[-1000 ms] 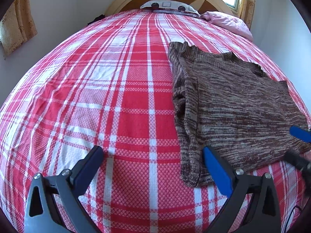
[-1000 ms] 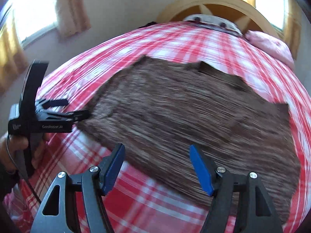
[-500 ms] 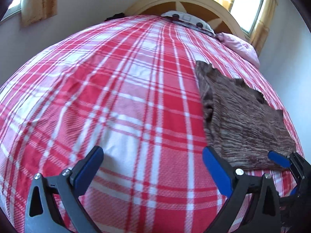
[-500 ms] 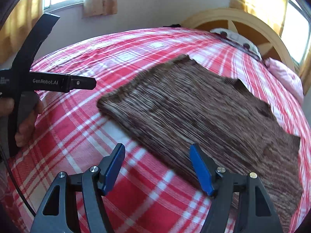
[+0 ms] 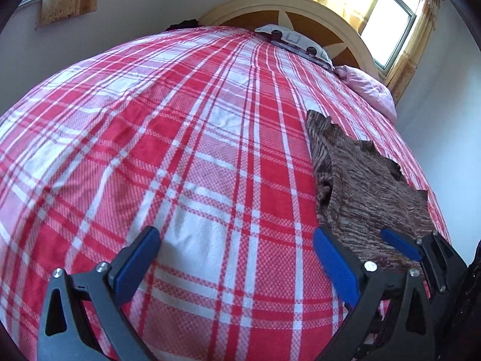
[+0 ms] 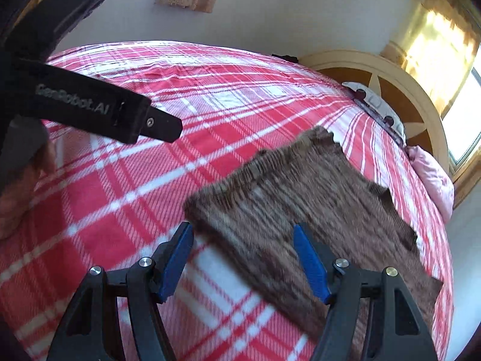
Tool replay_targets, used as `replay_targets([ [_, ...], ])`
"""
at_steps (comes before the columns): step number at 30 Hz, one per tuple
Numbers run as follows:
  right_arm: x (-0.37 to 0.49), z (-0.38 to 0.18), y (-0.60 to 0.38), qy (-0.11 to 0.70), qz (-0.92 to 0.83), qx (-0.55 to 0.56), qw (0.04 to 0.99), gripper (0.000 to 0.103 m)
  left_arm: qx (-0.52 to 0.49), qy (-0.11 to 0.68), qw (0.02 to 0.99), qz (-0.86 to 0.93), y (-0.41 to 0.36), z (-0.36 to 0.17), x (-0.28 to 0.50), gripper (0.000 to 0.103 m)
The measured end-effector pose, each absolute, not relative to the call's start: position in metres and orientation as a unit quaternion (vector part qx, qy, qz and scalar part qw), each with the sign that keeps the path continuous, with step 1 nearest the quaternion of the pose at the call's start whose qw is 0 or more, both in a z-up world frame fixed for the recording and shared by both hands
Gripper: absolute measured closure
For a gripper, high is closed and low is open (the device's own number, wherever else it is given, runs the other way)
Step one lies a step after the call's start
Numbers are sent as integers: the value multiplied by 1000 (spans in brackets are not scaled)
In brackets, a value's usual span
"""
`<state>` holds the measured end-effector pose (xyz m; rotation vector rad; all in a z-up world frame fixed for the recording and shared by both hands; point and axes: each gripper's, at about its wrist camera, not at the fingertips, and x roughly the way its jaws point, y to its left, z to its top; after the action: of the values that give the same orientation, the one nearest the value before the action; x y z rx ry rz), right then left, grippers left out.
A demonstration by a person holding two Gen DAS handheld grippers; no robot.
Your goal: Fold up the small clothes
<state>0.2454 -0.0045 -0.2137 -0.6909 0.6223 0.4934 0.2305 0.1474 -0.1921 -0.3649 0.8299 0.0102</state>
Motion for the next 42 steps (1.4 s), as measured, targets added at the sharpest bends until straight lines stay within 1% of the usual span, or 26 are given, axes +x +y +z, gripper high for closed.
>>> replay_targets([
  [1, 247, -215, -2, 296, 234, -332, 865, 34, -166, 399, 902, 9, 150, -189, 233, 0],
  [2, 247, -216, -2, 296, 235, -331, 865, 38, -156, 396, 905, 13, 153, -187, 235, 0],
  [3, 247, -217, -1, 298, 242, -328, 863, 49, -145, 388, 910, 13, 156, -183, 238, 0],
  [4, 246, -218, -1, 300, 247, -326, 862, 56, -137, 383, 913, 14, 159, -180, 241, 0],
  [5, 244, -219, -1, 302, 250, -323, 861, 69, -130, 378, 917, 11, 162, -176, 245, 0],
  [6, 243, -221, -1, 301, 249, -323, 862, 77, -127, 374, 918, 4, 164, -173, 249, 0],
  [7, 241, -222, 0, 298, 246, -327, 863, 78, -124, 371, 920, -6, 165, -170, 255, 0],
  [9, 239, -224, 2, 294, 245, -328, 864, 86, -122, 369, 921, -31, 163, -164, 268, 0],
  [15, 244, -222, -6, 303, 251, -299, 869, 90, -143, 372, 907, -134, 143, -158, 324, 0],
  [21, 248, -222, -8, 307, 256, -286, 871, 90, -110, 384, 904, -150, 108, -167, 362, 0],
  [25, 248, -223, -8, 307, 255, -286, 871, 90, -109, 395, 899, -151, 94, -175, 384, 0],
  [29, 248, -223, -8, 306, 256, -283, 872, 90, -117, 408, 893, -148, 86, -184, 401, 3],
  [30, 248, -223, -9, 305, 256, -283, 873, 90, -114, 410, 892, -149, 84, -186, 404, 8],
  [33, 248, -223, -9, 306, 257, -280, 873, 90, -102, 421, 888, -154, 75, -192, 411, 15],
  [36, 248, -223, -10, 307, 259, -275, 873, 90, -95, 431, 883, -159, 66, -197, 418, 31],
  [38, 249, -223, -11, 307, 259, -274, 874, 90, -92, 428, 885, -160, 63, -197, 417, 37],
  [40, 249, -223, -13, 307, 259, -275, 874, 90, -92, 431, 882, -168, 60, -197, 418, 51],
  [41, 249, -223, -13, 306, 258, -276, 874, 90, -91, 430, 883, -166, 59, -197, 418, 55],
  [42, 249, -223, -13, 306, 257, -277, 874, 90, -96, 429, 881, -175, 59, -197, 417, 72],
])
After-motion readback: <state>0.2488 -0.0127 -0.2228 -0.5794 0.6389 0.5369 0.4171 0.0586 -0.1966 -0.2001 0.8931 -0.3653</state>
